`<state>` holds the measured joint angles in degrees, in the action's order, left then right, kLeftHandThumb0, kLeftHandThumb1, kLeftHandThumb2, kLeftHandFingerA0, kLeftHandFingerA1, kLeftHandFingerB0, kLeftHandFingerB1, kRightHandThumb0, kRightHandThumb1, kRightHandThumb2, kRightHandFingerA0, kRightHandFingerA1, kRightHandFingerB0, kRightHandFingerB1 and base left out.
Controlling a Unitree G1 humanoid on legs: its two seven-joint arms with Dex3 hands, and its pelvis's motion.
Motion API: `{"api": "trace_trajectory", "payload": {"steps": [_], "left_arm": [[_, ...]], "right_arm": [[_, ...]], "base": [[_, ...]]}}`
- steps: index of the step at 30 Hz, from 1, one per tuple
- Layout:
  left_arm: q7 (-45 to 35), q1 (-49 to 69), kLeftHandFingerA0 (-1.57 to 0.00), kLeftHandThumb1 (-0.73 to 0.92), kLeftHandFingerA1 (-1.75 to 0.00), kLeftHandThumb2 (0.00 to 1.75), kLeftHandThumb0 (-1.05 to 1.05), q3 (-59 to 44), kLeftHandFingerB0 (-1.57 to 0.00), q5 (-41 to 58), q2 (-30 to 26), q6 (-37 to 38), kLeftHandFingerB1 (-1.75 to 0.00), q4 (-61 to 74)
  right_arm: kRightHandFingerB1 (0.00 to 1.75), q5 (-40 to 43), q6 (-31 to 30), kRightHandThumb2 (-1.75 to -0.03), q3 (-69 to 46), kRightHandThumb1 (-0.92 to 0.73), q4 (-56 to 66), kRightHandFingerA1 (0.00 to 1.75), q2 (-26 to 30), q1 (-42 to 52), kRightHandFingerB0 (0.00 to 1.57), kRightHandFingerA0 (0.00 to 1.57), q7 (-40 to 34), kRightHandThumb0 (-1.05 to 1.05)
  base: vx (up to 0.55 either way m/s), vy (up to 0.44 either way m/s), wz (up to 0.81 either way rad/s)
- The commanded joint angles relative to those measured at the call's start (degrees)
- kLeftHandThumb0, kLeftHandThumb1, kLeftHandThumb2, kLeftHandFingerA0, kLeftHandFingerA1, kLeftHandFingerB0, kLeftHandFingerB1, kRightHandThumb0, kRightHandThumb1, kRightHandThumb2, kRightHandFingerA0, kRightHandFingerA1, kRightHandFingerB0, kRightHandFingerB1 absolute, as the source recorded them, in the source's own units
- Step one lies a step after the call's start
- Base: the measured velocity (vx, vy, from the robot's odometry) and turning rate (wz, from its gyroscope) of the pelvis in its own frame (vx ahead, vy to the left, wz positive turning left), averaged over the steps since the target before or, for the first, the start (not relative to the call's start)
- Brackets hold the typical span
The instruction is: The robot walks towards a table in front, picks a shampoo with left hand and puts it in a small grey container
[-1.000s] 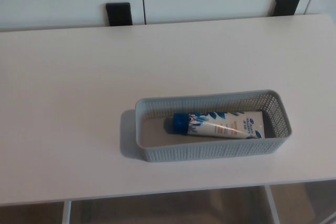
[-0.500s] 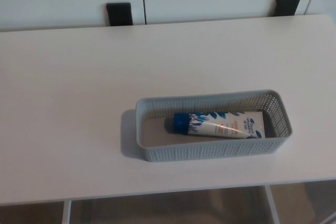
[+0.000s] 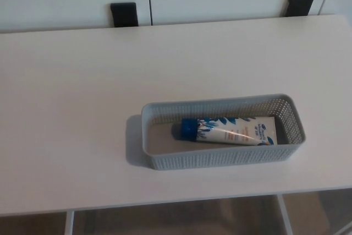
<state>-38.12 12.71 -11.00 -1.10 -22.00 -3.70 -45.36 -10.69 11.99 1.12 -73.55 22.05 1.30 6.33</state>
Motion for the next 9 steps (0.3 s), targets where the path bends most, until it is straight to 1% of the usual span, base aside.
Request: {"api": "trace_trajectory", "payload": {"steps": [1,3,4,5,6,7,8,9], "left_arm": [[30.5,-9.6,-0.62,0.50,-0.72,0.83,-0.53,2.9,-0.40,-7.5,4.1,7.5,-0.49,-16.1],[29.8,-9.3,-0.60,0.51,-0.71,0.83,-0.53,3.5,-0.37,-7.7,3.7,8.3,-0.48,-16.6],[28.2,-9.0,-0.51,0.52,-0.64,0.83,-0.56,3.8,-0.32,-7.5,2.8,9.6,-0.46,-17.5],[27.4,-8.7,-0.57,0.62,-0.66,0.59,-0.52,3.8,-0.37,-7.2,2.4,10.3,-0.33,-17.8],[27.2,-8.6,-0.57,0.62,-0.66,0.59,-0.52,3.9,-0.37,-7.1,2.3,10.6,-0.33,-18.0],[27.1,-8.7,-0.62,0.53,-0.75,0.84,-0.59,4.1,-0.29,-7.1,2.0,10.9,-0.45,-18.5],[26.8,-8.7,-0.53,0.63,-0.51,0.59,-0.53,4.6,-0.36,-7.3,1.5,11.7,-0.33,-19.4],[26.8,-8.7,-0.53,0.63,-0.51,0.59,-0.53,4.6,-0.36,-7.3,1.5,11.7,-0.33,-19.4]], "right_arm": [[0.41,2.8,2.9,-0.62,-3.7,-0.73,0.2,0.47,-0.1,1.1,0.56,0.75,-6.2,-0.46],[0.41,2.8,3.1,-0.63,-3.9,-0.73,0.0,0.48,0.1,1.0,0.57,0.75,-5.8,-0.46],[0.41,2.3,3.1,-0.63,-3.6,-0.73,-0.4,0.49,0.1,0.9,0.57,0.75,-5.7,-0.47],[0.41,2.3,3.1,-0.63,-3.6,-0.73,-0.3,0.48,0.0,1.0,0.57,0.75,-5.7,-0.46],[0.41,2.3,3.0,-0.63,-3.7,-0.73,-0.3,0.48,-0.1,1.1,0.57,0.75,-5.7,-0.46],[0.41,2.2,3.0,-0.63,-3.8,-0.73,-0.3,0.49,-0.2,1.2,0.56,0.75,-5.8,-0.46],[0.41,2.1,3.2,-0.62,-4.0,-0.73,-0.4,0.47,-0.3,1.6,0.56,0.75,-6.1,-0.45],[0.41,2.1,3.2,-0.62,-4.0,-0.73,-0.4,0.47,-0.3,1.6,0.56,0.75,-6.1,-0.45]], "base": [[0.00,0.000,0.00],[0.00,0.000,0.00],[0.00,0.000,0.00],[0.00,0.000,0.00],[0.00,0.000,0.00],[0.00,0.000,0.00],[0.00,0.000,0.00],[0.00,0.000,0.00]]}}
